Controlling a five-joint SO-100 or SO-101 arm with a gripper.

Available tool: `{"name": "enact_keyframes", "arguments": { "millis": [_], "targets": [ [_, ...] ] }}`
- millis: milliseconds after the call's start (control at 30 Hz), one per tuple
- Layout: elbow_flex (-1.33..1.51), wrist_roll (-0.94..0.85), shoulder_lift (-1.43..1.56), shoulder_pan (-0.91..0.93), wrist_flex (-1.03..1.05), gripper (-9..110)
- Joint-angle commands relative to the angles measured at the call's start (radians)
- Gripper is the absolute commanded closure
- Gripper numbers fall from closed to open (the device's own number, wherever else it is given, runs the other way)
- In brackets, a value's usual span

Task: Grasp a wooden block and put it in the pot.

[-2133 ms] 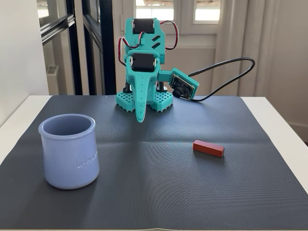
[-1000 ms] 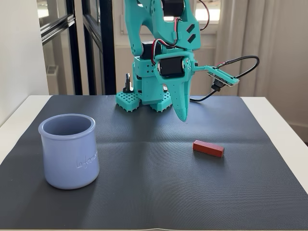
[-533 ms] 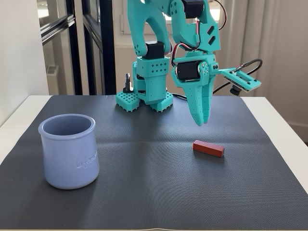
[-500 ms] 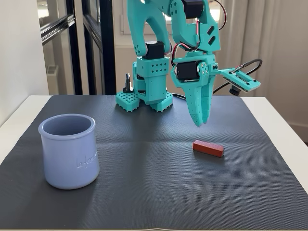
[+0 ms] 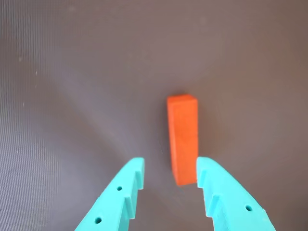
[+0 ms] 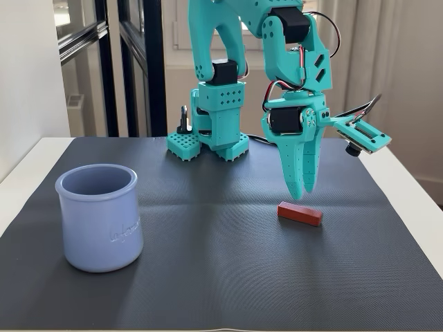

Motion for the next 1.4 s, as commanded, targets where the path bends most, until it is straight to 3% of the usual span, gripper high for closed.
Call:
{"name": "enact_keyframes", "arguments": {
  "millis": [0, 700, 1367],
  "targets": [
    [-0.066, 0.0, -0.025, 0.029, -0.014, 89],
    [-0.118, -0.002, -0.137, 0.028, 0.057, 89],
    [-0.12, 0.006, -0.204, 0.017, -0.028, 89]
  ]
}}
